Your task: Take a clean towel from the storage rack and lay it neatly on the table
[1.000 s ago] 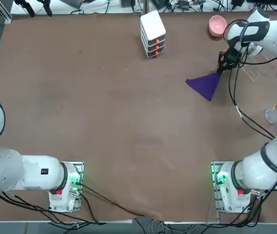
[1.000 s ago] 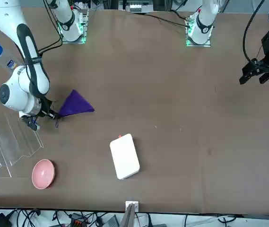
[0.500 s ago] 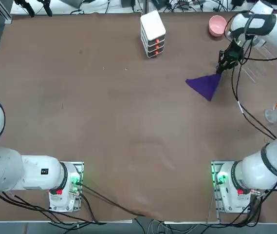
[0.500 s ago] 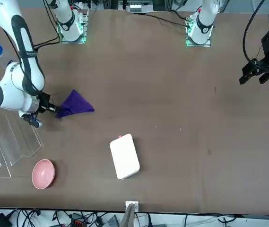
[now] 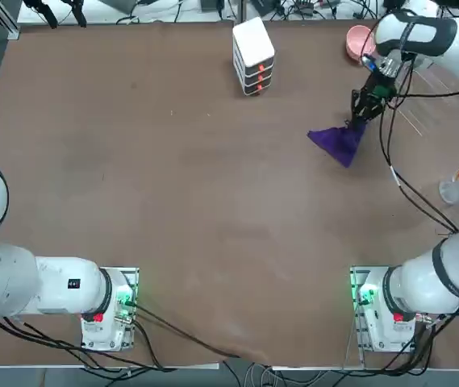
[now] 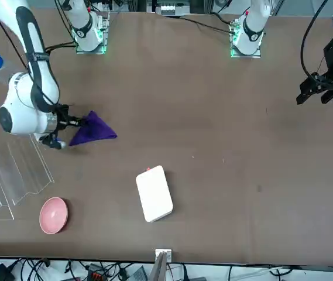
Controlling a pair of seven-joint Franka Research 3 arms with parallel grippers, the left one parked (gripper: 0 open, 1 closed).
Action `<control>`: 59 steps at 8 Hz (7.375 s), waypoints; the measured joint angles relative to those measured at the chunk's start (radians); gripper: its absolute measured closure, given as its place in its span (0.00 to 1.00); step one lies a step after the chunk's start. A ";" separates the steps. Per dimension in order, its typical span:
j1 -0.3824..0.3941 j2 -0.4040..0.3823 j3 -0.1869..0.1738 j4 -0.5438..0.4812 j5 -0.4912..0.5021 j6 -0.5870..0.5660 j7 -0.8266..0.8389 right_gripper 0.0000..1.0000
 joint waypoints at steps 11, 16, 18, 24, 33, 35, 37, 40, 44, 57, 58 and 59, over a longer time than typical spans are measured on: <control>0.075 -0.049 0.177 -0.076 0.051 -0.107 -0.002 0.99; 0.097 -0.051 0.176 -0.099 0.052 -0.100 -0.003 0.46; 0.081 -0.067 0.171 -0.093 0.052 -0.097 -0.005 0.07; 0.040 -0.109 0.083 0.065 -0.095 -0.017 0.235 0.00; -0.010 -0.085 0.077 0.360 -0.297 -0.268 0.176 0.00; 0.069 -0.009 0.087 0.361 -0.303 -0.244 0.413 0.00; 0.167 0.082 0.091 0.360 -0.325 -0.193 0.540 0.02; 0.305 0.215 0.093 0.342 -0.437 -0.069 0.587 0.23; 0.336 0.276 0.092 0.263 -0.467 0.091 0.589 0.34; 0.346 0.307 0.080 0.247 -0.472 0.121 0.578 0.47; 0.345 0.307 0.080 0.247 -0.472 0.121 0.577 0.49; 0.345 0.308 0.080 0.247 -0.472 0.121 0.577 0.50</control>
